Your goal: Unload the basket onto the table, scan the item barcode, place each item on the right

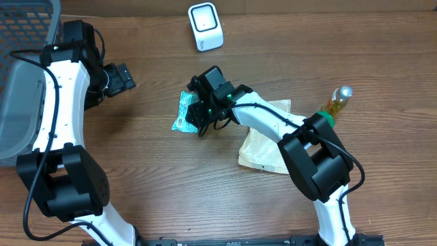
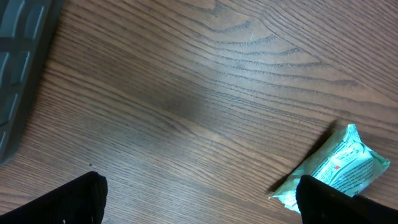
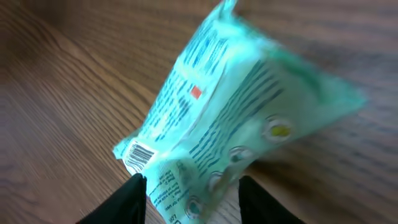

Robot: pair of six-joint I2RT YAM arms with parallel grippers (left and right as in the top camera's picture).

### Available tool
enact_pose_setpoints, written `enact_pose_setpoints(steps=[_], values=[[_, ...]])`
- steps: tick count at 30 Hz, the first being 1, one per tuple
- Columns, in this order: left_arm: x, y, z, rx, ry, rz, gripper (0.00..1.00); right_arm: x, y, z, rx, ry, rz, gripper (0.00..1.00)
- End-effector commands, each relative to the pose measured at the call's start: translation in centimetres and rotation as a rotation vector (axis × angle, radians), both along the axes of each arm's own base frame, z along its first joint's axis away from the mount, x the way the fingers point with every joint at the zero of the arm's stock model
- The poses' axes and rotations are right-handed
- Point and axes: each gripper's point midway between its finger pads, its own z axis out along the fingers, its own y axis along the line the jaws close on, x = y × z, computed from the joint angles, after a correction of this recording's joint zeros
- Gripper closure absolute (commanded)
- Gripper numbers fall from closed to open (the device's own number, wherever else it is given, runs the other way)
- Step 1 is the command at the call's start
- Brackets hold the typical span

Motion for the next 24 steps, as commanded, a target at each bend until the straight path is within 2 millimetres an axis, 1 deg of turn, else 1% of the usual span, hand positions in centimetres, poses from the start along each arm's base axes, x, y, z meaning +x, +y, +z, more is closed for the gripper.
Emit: enact_pose_setpoints(steps=[1,4,6,10,11,13,14,15,17,20,21,22,23,24], values=[[0.0,-0.2,-0.1,0.004,0.005,0.001,0.00,2.8,-1.6,5.6,0.098,-0.053,-0.122,0.47],[0.7,-0.1,0.0,0.008,-0.026,0.001,0.00,4.0,-3.3,5.6,0.106,-0.024,-0.200,0.38],[1.5,-0.1,0.3,0.006,-0.061,-0.001,0.00,4.5,-4.2,5.1,0.100,-0.012,-0.224,0.34],[1.4,-1.0,0.2,-0.047,-0.057,-0.014,0.00,5.1,-5.5,4.3,0.085,0.007,-0.252,0.32],[1.2,-1.3,0.2,-0.061,-0.052,-0.025,0.05,5.2,-5.7,4.3,0.084,0.010,-0.255,0.31],[1.3,-2.4,0.2,-0.111,-0.059,-0.078,0.53,5.2,-5.7,4.3,0.083,0.009,-0.256,0.30],[1.1,-4.1,-0.1,-0.180,-0.055,-0.109,0.87,5.3,-5.6,4.4,0.088,0.003,-0.256,0.28],[0.9,-4.7,-0.4,-0.197,-0.047,-0.120,0.96,5.4,-5.6,4.4,0.092,0.001,-0.255,0.28],[0.2,-6.1,-1.5,-0.212,-0.017,-0.163,0.96,5.5,-5.5,4.5,0.097,-0.003,-0.253,0.28],[-1.4,-8.3,-3.7,-0.215,0.045,-0.235,0.95,5.2,-5.2,4.7,0.115,0.010,-0.239,0.28],[-1.8,-8.8,-4.2,-0.217,0.057,-0.246,0.91,5.0,-4.9,4.7,0.126,0.020,-0.229,0.28],[-2.1,-9.4,-4.7,-0.218,0.069,-0.259,0.85,4.8,-4.7,4.8,0.138,0.029,-0.218,0.28],[-2.5,-9.9,-5.1,-0.220,0.081,-0.270,0.72,4.6,-4.5,4.9,0.151,0.038,-0.207,0.29],[-2.8,-10.3,-5.3,-0.220,0.093,-0.282,0.62,4.5,-4.4,5.0,0.158,0.043,-0.201,0.30]])
